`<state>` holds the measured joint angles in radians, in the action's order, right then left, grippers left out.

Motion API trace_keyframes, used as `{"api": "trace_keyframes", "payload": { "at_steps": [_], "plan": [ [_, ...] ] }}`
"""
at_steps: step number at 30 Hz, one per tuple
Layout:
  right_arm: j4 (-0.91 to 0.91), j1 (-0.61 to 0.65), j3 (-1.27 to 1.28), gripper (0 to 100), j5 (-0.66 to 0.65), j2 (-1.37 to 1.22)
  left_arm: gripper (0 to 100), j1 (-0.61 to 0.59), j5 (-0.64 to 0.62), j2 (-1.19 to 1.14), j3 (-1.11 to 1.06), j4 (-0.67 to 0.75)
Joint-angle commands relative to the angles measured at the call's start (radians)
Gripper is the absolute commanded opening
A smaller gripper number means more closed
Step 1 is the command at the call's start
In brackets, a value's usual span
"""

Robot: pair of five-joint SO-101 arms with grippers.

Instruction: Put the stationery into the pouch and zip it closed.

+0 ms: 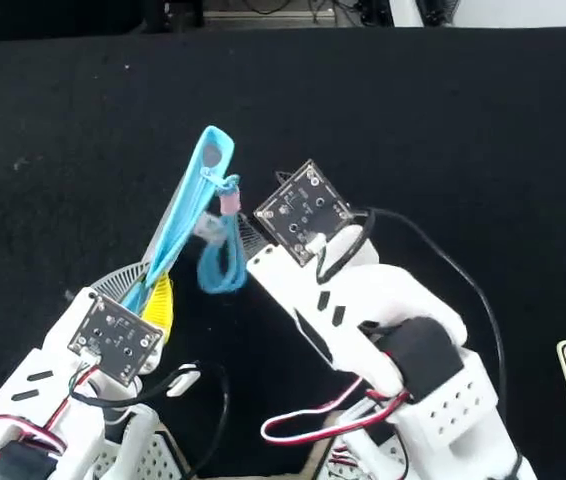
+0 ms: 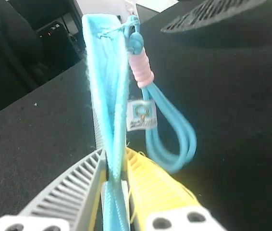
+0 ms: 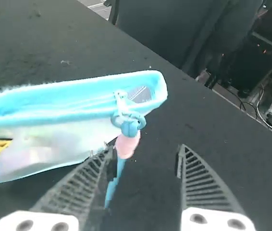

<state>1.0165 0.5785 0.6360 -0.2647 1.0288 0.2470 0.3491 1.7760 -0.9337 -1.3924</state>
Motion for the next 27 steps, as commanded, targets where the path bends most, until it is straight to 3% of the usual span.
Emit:
{"api": "trace_keyframes", "payload": {
  "at_steps": [1,27],
  "plan": [
    [-0.081,0.009,0.022,19.8,-0.008,0.004,3,0.004,0.009,-0.002,-0.005,-0.009],
    [-0.437,0.064,0.260,20.1,-0.008,-0.008,3,0.004,0.009,-0.002,-0.005,-0.006]
  ]
}}
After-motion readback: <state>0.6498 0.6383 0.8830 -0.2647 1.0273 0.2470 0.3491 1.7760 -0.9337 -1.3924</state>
